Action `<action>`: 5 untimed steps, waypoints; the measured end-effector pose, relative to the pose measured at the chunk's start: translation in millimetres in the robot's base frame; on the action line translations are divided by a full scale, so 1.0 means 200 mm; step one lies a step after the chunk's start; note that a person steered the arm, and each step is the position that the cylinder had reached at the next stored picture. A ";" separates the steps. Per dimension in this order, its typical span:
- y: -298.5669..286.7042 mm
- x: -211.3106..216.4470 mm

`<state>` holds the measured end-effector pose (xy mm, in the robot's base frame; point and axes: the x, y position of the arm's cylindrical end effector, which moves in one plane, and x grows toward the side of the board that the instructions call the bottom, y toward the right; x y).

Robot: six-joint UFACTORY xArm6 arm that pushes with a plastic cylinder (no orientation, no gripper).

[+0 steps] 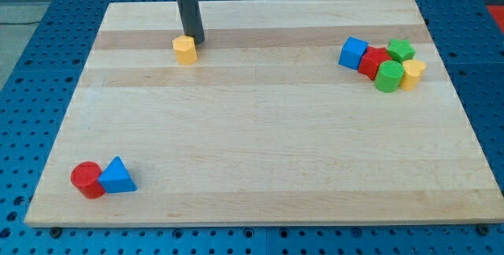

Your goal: Move the yellow heart towards the top of the blue triangle

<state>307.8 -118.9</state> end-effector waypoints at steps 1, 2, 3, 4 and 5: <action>-0.01 0.12; -0.08 0.24; -0.21 0.29; -0.25 0.39; -0.29 0.49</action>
